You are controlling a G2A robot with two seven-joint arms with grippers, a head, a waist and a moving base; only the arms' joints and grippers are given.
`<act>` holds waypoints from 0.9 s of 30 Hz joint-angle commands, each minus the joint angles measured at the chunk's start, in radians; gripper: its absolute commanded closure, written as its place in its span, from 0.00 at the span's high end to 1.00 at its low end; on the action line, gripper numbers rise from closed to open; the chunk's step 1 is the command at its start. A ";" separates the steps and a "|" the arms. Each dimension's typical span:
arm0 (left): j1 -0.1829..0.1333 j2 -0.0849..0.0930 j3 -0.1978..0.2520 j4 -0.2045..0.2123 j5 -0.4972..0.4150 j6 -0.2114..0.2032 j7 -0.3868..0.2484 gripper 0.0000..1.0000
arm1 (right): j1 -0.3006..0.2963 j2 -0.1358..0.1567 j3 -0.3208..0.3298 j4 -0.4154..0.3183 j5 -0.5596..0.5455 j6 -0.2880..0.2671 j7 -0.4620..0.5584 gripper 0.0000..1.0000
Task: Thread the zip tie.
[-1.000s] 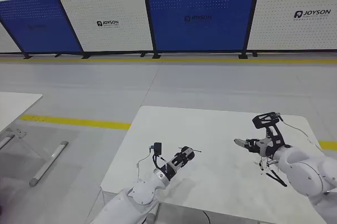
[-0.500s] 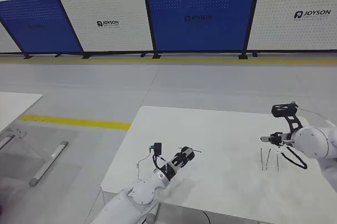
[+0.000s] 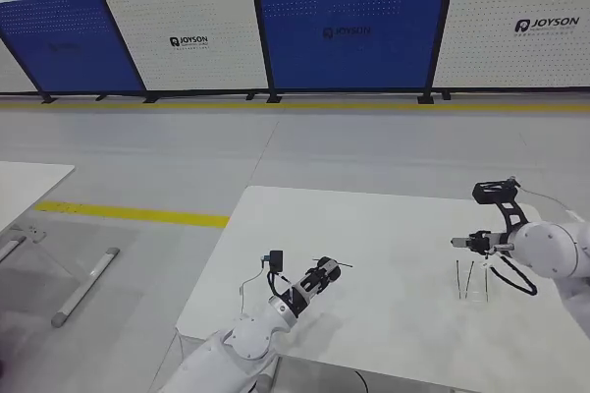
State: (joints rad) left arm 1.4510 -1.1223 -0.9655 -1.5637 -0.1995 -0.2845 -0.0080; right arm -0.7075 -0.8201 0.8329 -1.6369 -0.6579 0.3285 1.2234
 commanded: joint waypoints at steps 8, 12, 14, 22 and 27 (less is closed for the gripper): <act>0.000 0.000 0.000 0.000 0.000 0.000 0.000 0.00 | 0.077 -0.056 -0.080 0.202 0.070 -0.036 0.050 1.00; 0.000 0.000 0.000 0.000 0.000 0.000 0.000 0.00 | 0.115 -0.095 -0.131 0.270 0.103 -0.070 0.018 1.00; 0.000 0.000 0.000 0.000 0.000 0.000 0.000 0.00 | 0.119 -0.101 -0.136 0.279 0.112 -0.084 0.011 1.00; 0.006 -0.003 -0.007 -0.048 -0.060 -0.023 -0.033 0.00 | 0.119 -0.101 -0.136 0.279 0.112 -0.084 0.011 1.00; 0.071 0.013 -0.093 -0.228 -0.112 -0.055 -0.077 0.00 | 0.119 -0.101 -0.136 0.279 0.112 -0.084 0.011 1.00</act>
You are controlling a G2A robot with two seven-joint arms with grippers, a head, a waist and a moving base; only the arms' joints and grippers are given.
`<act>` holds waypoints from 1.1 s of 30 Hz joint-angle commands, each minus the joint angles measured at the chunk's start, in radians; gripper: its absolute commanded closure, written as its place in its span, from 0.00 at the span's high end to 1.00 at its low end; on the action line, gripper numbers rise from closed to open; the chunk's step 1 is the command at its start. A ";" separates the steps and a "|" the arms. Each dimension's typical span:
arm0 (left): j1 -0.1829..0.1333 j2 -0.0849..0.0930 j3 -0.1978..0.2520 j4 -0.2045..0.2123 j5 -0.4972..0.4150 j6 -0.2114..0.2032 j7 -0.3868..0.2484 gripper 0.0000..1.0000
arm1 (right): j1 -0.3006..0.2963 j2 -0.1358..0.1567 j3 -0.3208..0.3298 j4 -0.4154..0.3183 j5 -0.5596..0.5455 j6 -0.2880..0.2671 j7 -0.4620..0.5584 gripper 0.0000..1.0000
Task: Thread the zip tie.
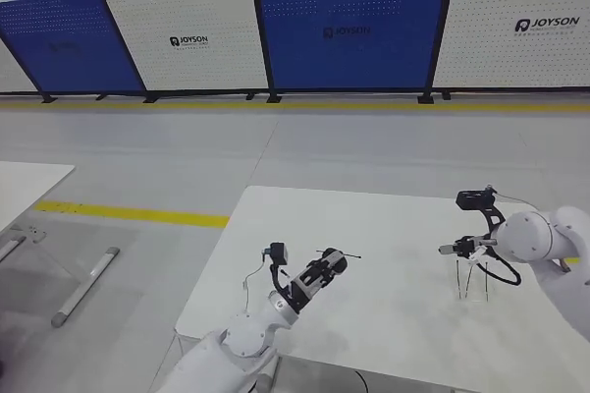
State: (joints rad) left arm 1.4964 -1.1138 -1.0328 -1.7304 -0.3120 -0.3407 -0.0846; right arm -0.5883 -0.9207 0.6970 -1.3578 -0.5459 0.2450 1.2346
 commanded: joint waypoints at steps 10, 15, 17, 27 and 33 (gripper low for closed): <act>0.192 0.019 -0.173 -0.391 -0.023 0.001 -0.017 0.00 | 0.000 0.000 0.000 0.000 0.000 0.000 0.000 1.00; 0.196 0.016 -0.176 -0.341 0.038 0.018 -0.019 0.00 | 0.000 0.000 0.000 0.000 0.000 0.000 0.000 1.00; 0.175 0.012 -0.161 -0.297 0.070 0.051 0.002 0.00 | 0.000 0.000 0.000 0.000 0.000 0.000 0.000 1.00; -0.026 -0.039 0.020 0.102 0.156 0.136 0.103 0.00 | 0.000 0.000 0.000 0.000 0.000 0.000 0.000 1.00; -0.072 -0.058 0.057 0.150 0.170 0.123 0.144 0.00 | 0.000 0.000 0.000 0.000 0.000 0.000 0.000 1.00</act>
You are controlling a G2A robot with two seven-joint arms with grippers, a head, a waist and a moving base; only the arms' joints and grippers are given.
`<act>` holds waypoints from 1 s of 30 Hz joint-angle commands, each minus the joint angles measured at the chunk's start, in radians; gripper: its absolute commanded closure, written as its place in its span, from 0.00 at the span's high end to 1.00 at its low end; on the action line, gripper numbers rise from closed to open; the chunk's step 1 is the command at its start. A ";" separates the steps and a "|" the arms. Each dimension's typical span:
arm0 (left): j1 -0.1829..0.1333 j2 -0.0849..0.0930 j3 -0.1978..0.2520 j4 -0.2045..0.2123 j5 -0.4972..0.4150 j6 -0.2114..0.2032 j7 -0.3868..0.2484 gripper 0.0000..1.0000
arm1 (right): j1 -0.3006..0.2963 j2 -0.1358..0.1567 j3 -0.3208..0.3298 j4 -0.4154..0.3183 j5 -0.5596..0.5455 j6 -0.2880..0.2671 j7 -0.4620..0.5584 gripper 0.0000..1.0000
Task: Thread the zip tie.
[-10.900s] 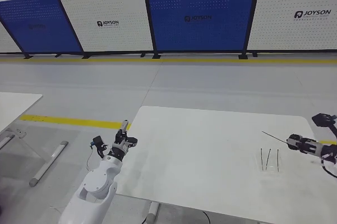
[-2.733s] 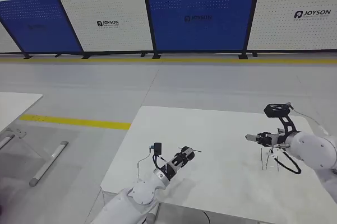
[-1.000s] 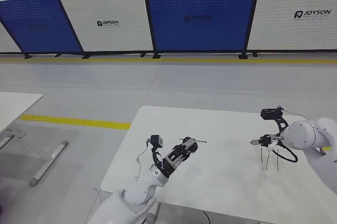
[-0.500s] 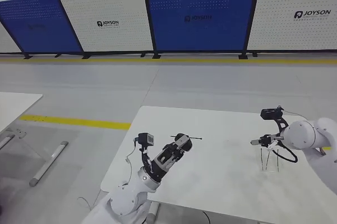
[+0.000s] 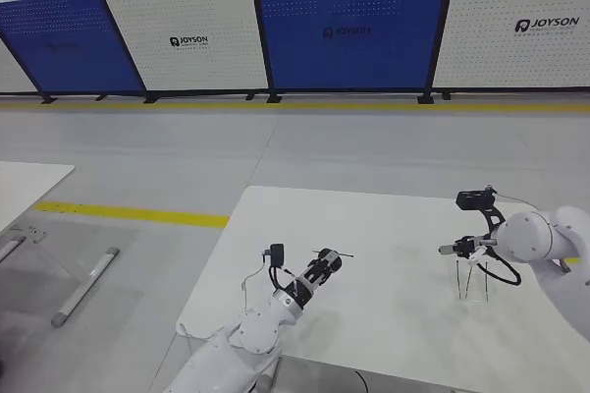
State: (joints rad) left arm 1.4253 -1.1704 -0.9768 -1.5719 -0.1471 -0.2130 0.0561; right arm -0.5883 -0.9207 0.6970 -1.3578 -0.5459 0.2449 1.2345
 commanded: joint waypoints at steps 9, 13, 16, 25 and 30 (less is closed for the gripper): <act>0.146 0.024 -0.090 -0.325 0.079 -0.124 -0.025 0.00 | 0.000 0.000 0.000 0.000 0.000 0.000 0.000 1.00; 0.223 0.037 -0.142 -0.446 0.086 -0.127 -0.064 0.00 | 0.000 0.000 0.000 0.000 0.000 0.000 0.000 1.00; 0.247 0.041 -0.160 -0.455 0.091 -0.126 -0.085 0.00 | 0.000 0.000 0.000 0.000 0.000 0.000 0.000 1.00; 0.147 0.019 -0.074 -0.191 0.123 -0.027 -0.072 0.00 | 0.000 0.000 0.000 0.000 0.000 0.000 0.000 1.00; 0.087 0.000 -0.015 -0.077 0.120 -0.025 -0.051 0.00 | 0.000 0.000 0.000 0.000 0.000 0.000 0.000 1.00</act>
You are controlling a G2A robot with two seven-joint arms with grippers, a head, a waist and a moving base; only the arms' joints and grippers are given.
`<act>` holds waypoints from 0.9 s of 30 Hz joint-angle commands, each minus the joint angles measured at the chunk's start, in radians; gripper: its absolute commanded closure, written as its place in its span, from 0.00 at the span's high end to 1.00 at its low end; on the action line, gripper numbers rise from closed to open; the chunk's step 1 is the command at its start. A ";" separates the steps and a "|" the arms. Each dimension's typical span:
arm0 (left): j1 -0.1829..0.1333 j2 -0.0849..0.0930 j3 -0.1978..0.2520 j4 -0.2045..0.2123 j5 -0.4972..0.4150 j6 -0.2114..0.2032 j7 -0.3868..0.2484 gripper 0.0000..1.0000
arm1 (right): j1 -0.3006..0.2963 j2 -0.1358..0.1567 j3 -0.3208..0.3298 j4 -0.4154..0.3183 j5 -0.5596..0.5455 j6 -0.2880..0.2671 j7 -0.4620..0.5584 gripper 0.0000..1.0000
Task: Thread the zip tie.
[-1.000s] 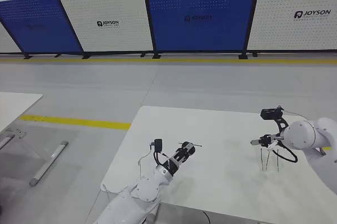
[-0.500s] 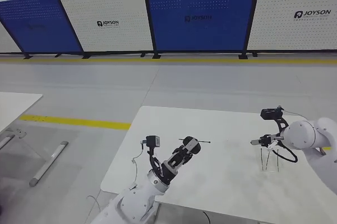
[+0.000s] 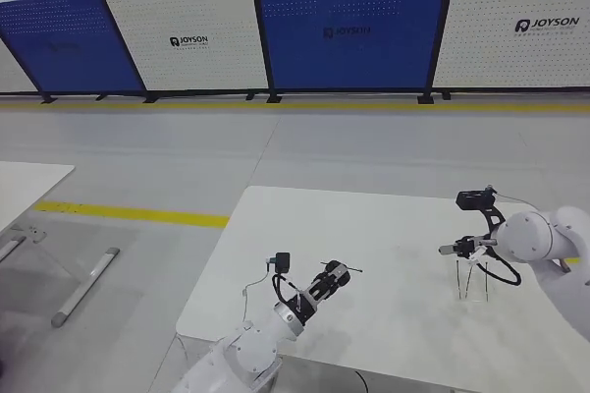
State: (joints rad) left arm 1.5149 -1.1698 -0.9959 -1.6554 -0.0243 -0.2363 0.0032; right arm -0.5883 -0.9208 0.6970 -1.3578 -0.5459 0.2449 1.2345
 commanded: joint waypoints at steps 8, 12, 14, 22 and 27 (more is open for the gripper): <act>-0.003 -0.001 0.004 0.006 -0.002 -0.002 0.002 0.00 | -0.008 0.000 -0.001 0.000 0.006 -0.011 -0.005 1.00; -0.003 -0.001 0.004 0.006 -0.002 -0.002 0.002 0.00 | 0.024 -0.007 -0.004 0.082 0.048 -0.058 0.140 1.00; -0.003 -0.001 0.004 0.006 -0.002 -0.002 0.002 0.00 | 0.034 -0.020 -0.024 0.094 0.046 -0.068 0.138 1.00; -0.003 -0.001 0.004 0.006 -0.002 -0.002 0.002 0.00 | 0.050 -0.032 -0.034 0.121 0.049 -0.106 0.121 1.00; -0.003 -0.001 0.004 0.006 -0.002 -0.002 0.002 0.00 | 0.033 -0.032 -0.011 0.164 0.089 -0.079 0.092 1.00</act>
State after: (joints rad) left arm 1.5119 -1.1708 -0.9922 -1.6489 -0.0266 -0.2380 0.0049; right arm -0.5536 -0.9532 0.6759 -1.2175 -0.4659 0.1338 1.3346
